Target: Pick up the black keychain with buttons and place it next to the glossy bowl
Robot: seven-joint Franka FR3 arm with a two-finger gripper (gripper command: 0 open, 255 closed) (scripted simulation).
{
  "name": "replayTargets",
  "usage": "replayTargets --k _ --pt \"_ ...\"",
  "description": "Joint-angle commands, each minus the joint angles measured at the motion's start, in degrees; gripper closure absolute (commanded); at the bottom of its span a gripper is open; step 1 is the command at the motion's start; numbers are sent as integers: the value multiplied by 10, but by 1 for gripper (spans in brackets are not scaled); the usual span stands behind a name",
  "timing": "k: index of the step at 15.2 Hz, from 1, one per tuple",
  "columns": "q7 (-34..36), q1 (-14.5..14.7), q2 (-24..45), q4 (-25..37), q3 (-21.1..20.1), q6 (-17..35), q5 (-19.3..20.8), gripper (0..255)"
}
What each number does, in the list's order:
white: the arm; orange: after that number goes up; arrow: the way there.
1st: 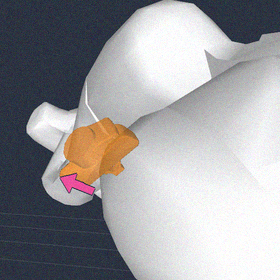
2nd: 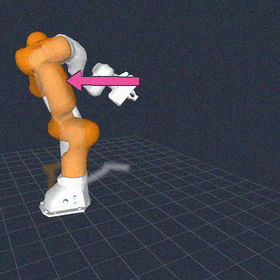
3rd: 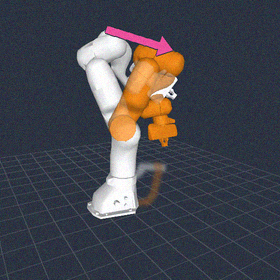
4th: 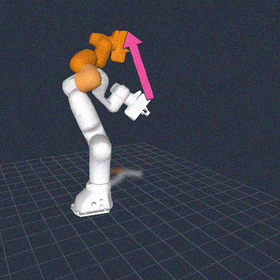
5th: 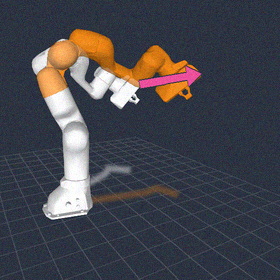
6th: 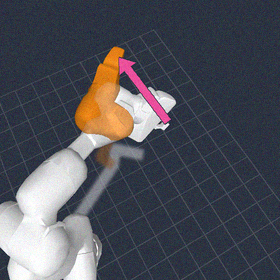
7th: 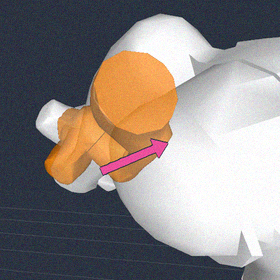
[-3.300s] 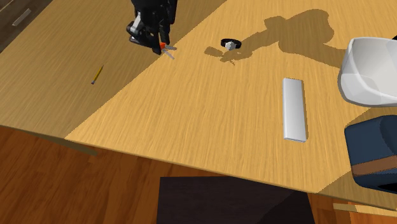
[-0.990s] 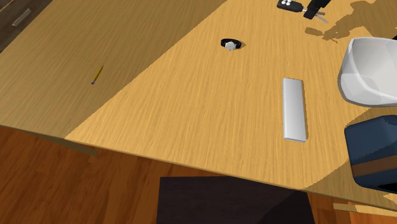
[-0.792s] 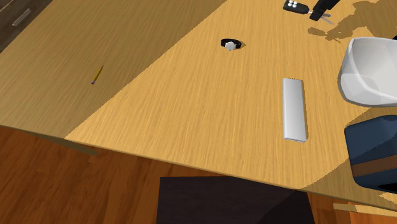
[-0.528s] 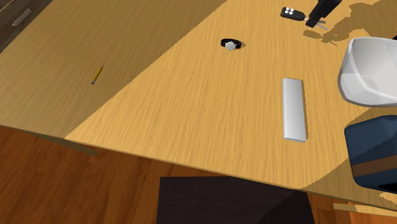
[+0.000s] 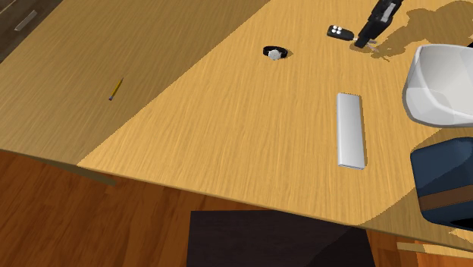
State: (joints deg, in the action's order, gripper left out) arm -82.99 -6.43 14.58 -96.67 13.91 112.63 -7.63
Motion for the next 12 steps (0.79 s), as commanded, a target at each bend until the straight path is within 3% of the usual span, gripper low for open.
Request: replayTargets --k 1,12 --pt "-2 0 4 -11 -1 15 -2 255" --pt "-12 -1 30 -61 -4 90 -13 255"
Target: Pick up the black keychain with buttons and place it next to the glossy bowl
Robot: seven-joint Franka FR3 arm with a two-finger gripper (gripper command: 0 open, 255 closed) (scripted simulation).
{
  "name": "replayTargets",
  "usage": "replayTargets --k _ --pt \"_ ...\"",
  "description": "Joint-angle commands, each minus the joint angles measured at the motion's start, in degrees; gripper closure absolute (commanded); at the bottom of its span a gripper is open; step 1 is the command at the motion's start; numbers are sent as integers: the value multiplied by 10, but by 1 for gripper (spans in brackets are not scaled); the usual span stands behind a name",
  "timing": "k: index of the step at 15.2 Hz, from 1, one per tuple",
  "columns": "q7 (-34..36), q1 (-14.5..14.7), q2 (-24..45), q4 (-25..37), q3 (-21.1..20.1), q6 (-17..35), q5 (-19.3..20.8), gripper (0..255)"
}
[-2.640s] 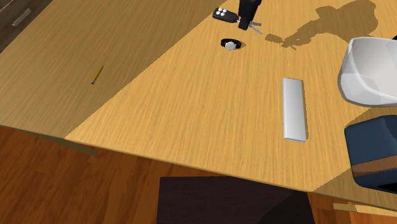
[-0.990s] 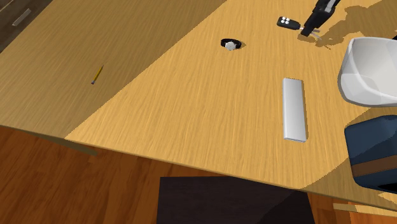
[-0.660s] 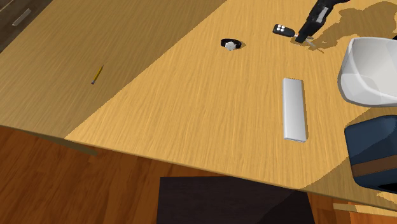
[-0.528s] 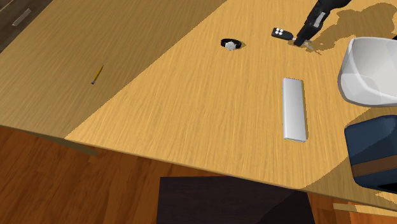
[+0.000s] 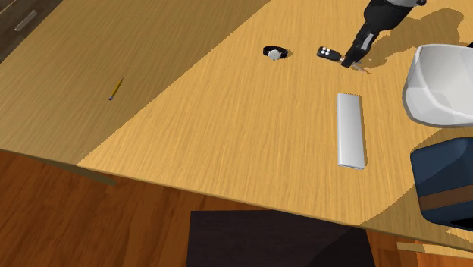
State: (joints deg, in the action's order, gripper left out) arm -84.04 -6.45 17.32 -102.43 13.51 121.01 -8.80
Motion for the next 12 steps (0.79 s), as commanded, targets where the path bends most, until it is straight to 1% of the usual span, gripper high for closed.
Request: replayTargets --k 1,7,12 --pt "-3 -1 6 -7 -1 13 -3 255" --pt "-11 -3 27 -27 -4 53 -11 255" --pt "-11 -3 27 -27 -4 53 -11 255"
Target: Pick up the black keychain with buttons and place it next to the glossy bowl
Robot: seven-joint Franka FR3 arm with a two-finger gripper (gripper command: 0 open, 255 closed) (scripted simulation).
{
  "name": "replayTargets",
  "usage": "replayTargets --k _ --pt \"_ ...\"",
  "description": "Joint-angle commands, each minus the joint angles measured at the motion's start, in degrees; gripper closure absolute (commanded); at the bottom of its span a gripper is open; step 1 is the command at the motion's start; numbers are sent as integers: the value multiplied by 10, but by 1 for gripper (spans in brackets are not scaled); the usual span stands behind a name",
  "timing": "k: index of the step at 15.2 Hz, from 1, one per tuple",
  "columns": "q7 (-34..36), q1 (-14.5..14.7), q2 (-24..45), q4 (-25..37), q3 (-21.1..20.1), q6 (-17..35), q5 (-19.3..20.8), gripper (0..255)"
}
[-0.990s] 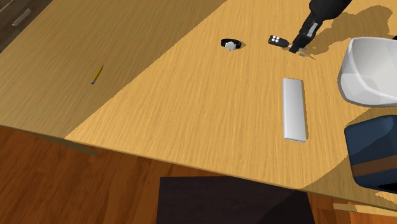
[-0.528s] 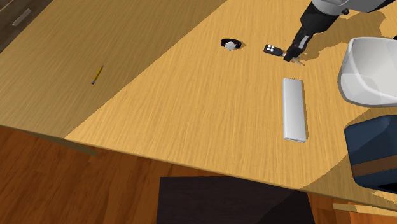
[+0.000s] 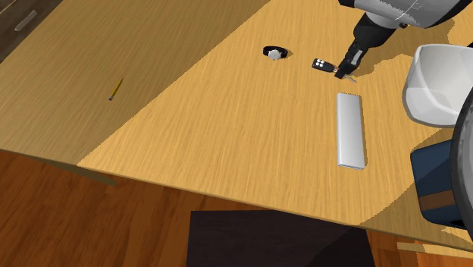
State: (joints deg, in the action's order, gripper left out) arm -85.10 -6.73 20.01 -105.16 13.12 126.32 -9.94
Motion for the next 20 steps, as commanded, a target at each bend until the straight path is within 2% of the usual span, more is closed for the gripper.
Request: replayTargets --k 1,3,4,9,13,20 --pt "0 0 0 0 0 0 0 255" --pt "0 0 0 0 0 0 0 255" --pt "0 0 0 0 0 0 0 0" --pt "0 0 0 0 0 0 0 0" --pt "8 1 -34 28 6 -60 13 0" --pt "8 1 -34 28 6 -60 13 0"
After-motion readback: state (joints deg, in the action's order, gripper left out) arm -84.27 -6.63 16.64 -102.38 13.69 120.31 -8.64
